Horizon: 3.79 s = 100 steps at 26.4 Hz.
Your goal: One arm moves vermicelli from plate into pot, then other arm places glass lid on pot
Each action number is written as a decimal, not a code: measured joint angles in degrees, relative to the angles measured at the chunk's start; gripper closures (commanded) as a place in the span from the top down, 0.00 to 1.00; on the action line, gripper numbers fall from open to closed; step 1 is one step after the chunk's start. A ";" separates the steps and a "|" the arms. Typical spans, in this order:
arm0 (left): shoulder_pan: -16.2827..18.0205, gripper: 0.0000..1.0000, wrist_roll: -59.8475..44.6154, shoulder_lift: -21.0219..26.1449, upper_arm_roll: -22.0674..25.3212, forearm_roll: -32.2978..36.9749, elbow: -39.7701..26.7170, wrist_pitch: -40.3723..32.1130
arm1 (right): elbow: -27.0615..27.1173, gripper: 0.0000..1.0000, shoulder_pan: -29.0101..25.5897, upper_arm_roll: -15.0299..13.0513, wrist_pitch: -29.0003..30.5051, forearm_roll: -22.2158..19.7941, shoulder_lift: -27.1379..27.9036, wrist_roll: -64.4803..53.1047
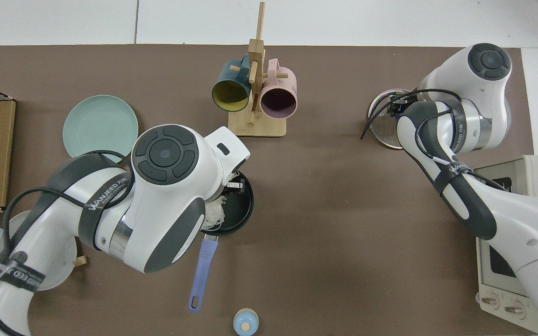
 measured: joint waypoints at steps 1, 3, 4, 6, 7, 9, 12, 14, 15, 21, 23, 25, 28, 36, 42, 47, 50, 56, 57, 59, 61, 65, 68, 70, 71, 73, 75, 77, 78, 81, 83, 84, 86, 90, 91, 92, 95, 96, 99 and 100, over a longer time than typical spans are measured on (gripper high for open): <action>0.02 0.00 0.00 0.19 0.05 0.00 -1.05 0.92 | 0.00 0.52 0.00 0.00 0.00 0.00 0.00 0.00; -0.03 0.00 -0.07 0.52 0.04 0.00 -2.83 2.75 | 0.00 0.52 0.00 0.00 0.00 0.00 0.00 0.00; -0.11 0.00 -0.24 0.65 0.00 0.00 -3.71 3.88 | -0.01 0.51 0.00 0.00 0.00 0.00 -0.01 0.00; -0.25 0.00 -0.58 0.86 -0.17 0.00 -5.55 6.34 | -0.01 0.39 0.01 0.00 0.00 0.00 -0.02 0.00; -0.29 0.00 -0.69 0.94 -0.27 0.00 -6.45 7.46 | 0.00 0.28 0.02 0.01 0.00 0.00 -0.03 0.00; -0.36 0.00 -0.87 1.16 -0.41 0.00 -8.49 9.81 | 0.01 0.04 0.06 0.05 0.01 0.00 -0.12 0.00; -0.62 0.00 -0.95 1.62 -0.45 0.00 -11.29 13.32 | 0.03 0.00 0.09 0.14 0.01 0.00 -0.41 0.00; -0.88 0.00 -1.00 1.95 -0.45 0.04 -12.78 15.35 | 0.03 0.00 0.09 0.17 0.01 0.00 -0.63 0.00; -0.96 0.00 -1.02 2.08 -0.45 0.07 -13.34 16.09 | 0.03 0.00 0.08 0.17 0.01 0.00 -0.75 0.00; -0.96 0.00 -1.05 2.88 -0.22 0.18 -15.61 19.40 | 0.04 0.00 0.08 0.18 0.01 0.00 -1.82 0.00; -0.95 0.00 -1.08 3.01 -0.05 0.19 -16.07 20.24 | 0.03 0.00 0.08 0.20 0.01 0.00 -2.36 0.00; -0.93 0.00 -1.13 3.10 0.17 0.20 -16.32 20.69 | 0.01 0.00 0.09 0.23 -0.03 0.00 -3.06 0.00; -0.91 0.00 -1.59 3.20 0.41 0.28 -16.69 21.66 | -0.01 0.00 0.09 0.26 -0.55 0.00 -4.33 0.00; -0.90 1.00 -6.25 3.58 0.62 3.74 -17.77 25.04 | -0.01 0.00 0.32 0.50 -6.83 0.11 -9.51 0.00; -0.90 1.00 -8.15 3.63 0.60 5.15 -17.77 25.34 | -0.05 0.00 0.62 0.52 -13.07 0.18 -14.53 0.15; -0.90 1.00 -8.41 3.12 0.40 5.17 -17.55 24.66 | -0.11 0.00 0.54 0.43 -17.01 0.20 -17.76 0.17; -0.90 1.00 -8.56 1.51 0.20 5.17 -16.72 21.31 | -0.18 0.00 0.40 0.35 -18.38 0.20 -19.10 0.18; -0.92 1.00 -8.55 -4.21 0.18 3.86 -10.78 8.45 | -0.66 0.00 0.31 0.40 -20.49 0.23 -21.52 0.18; -0.91 1.00 -8.43 -4.96 0.34 3.72 -9.44 6.76 | -0.93 0.00 0.36 0.45 -20.63 0.25 -21.92 0.19; -0.90 1.00 -8.26 -6.02 1.06 3.65 -6.84 4.43 | -1.64 0.00 0.76 0.49 -20.78 0.36 -22.75 0.33; -0.90 1.00 -7.42 -6.54 2.56 3.65 -4.85 3.33 | -2.20 0.00 1.64 0.54 -20.81 0.48 -23.28 1.34; -0.86 1.00 1.73 -6.47 8.67 3.52 -3.18 3.21 | -2.68 0.00 5.55 0.66 -20.75 0.58 -23.78 7.04; -0.71 1.00 11.52 -6.11 14.80 1.33 -2.91 3.25 | -2.71 0.00 9.85 0.75 -20.71 0.60 -23.84 12.23; -0.59 1.00 18.49 -5.74 19.29 -0.66 -2.80 3.35 | -2.74 0.00 13.03 0.81 -20.71 0.60 -23.85 15.43; -0.47 1.00 22.16 -5.53 21.47 -1.45 -2.75 3.39 | -2.75 0.00 14.75 0.85 -20.71 0.57 -23.85 17.11; -0.02 1.00 28.53 -5.20 24.76 -2.35 -2.69 3.44 | -2.77 0.00 17.99 0.90 -20.70 0.47 -23.85 20.51; 0.12 1.00 32.99 -5.00 27.32 -2.46 -2.55 3.50 | -2.83 0.00 20.84 0.96 -20.63 0.36 -23.85 23.78; 0.11 1.00 36.54 -4.95 29.53 -2.48 -2.19 3.50 | -2.96 0.00 23.40 0.97 -20.15 0.32 -23.80 26.74; 0.11 1.00 37.96 -4.95 30.40 -2.50 -1.92 3.46 | -3.02 0.00 24.55 0.98 -19.74 0.31 -23.72 28.15; 0.11 1.00 40.31 -4.99 32.14 -2.50 -0.05 2.09 | -3.26 0.00 28.16 0.95 -17.55 0.30 -22.96 32.95; 0.09 1.00 40.44 -5.06 32.29 -2.51 1.92 -0.42 | -3.36 0.00 30.14 0.93 -16.16 0.29 -22.16 35.31; 0.04 1.00 40.43 -5.10 32.28 -2.51 3.28 -2.20 | -3.38 0.00 31.23 0.90 -15.52 0.29 -21.61 36.58; -0.11 1.00 40.33 -5.23 32.18 -2.50 6.16 -5.84 | -3.24 0.00 33.30 0.82 -14.72 0.04 -20.38 38.82; -0.29 1.00 39.63 -5.68 31.32 -1.33 11.17 -11.89 | -2.01 0.00 37.24 0.77 -14.49 -2.60 -17.30 43.15; -0.32 1.00 39.10 -5.82 30.87 -0.87 12.23 -13.05 | -1.60 0.00 38.27 0.76 -14.49 -3.26 -16.37 44.18; -0.37 1.00 38.35 -6.00 30.24 -0.48 13.26 -14.15 | -1.09 0.00 39.43 0.75 -14.48 -3.88 -15.16 45.21; -0.72 1.00 36.71 -6.35 29.06 -0.18 14.34 -15.33 | 0.16 0.00 41.51 0.70 -14.30 -4.71 -12.55 46.63; -0.87 1.00 36.27 -6.38 28.90 -0.15 14.41 -15.40 | 0.45 0.00 41.83 0.69 -14.16 -4.79 -11.98 46.81; -1.06 1.00 34.91 -6.32 28.66 -0.10 14.42 -15.43 | 1.29 0.00 42.07 0.56 -13.80 -4.83 -10.74 46.91; -1.05 1.00 34.60 -6.29 28.67 -0.10 14.41 -15.44 | 1.57 0.00 42.04 0.44 -13.69 -4.84 -10.46 46.91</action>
